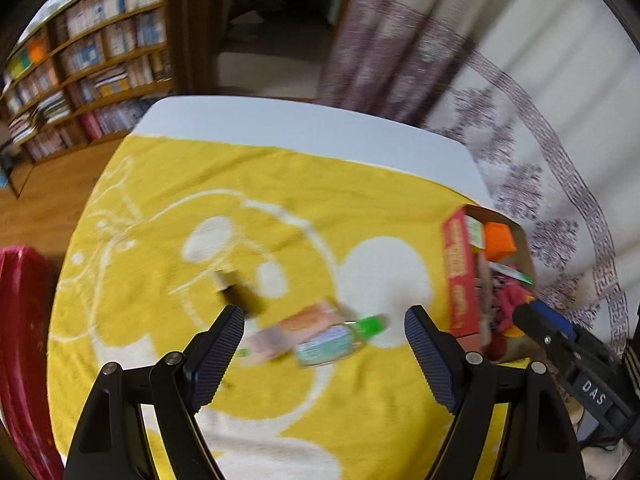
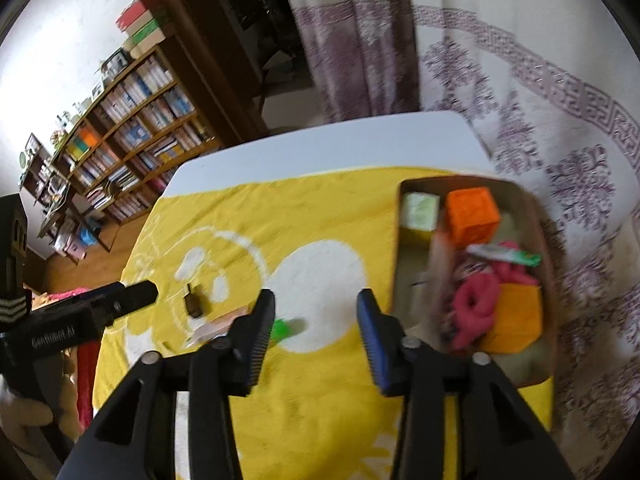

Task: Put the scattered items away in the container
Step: 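Move both grippers back toward the brown bottle and sanitizer bottle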

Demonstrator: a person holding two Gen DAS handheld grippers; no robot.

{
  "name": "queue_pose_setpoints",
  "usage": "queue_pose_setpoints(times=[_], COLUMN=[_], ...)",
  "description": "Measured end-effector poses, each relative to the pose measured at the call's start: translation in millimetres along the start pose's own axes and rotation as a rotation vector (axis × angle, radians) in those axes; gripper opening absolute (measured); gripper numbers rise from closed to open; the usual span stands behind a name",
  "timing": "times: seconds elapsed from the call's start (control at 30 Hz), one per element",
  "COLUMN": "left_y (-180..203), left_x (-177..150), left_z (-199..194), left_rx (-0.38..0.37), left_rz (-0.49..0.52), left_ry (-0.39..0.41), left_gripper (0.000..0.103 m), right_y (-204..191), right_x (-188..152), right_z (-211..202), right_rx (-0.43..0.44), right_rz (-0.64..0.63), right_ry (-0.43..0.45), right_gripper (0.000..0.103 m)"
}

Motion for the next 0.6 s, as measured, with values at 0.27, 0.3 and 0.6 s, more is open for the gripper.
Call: queue_pose_setpoints(times=[0.27, 0.3, 0.6], left_y=[-71.1, -77.3, -108.6], left_x=[-1.2, -1.1, 1.3], left_z=[9.1, 10.2, 33.5], left_rx=[0.025, 0.026, 0.023], left_rz=[-0.067, -0.072, -0.071], left_ry=[-0.013, -0.015, -0.049], left_gripper=[0.084, 0.084, 0.084], right_y=[-36.2, -40.8, -65.5], right_x=[-19.9, -21.5, -36.1], right_z=[41.2, 46.0, 77.2], right_rx=[0.019, 0.02, 0.005], right_rz=[0.0, 0.0, 0.008], right_ry=[-0.076, -0.082, -0.129], right_gripper=[0.047, 0.047, 0.048])
Point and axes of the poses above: each gripper's, at about its wrist camera, not at the fingertips, and z roughly the way its jaws point, y to its right, x to its top, the point moved 5 cm from there along z, roughly the way its jaws point, and after that the axes turned 14 degrees about x, right-handed, at the moved point
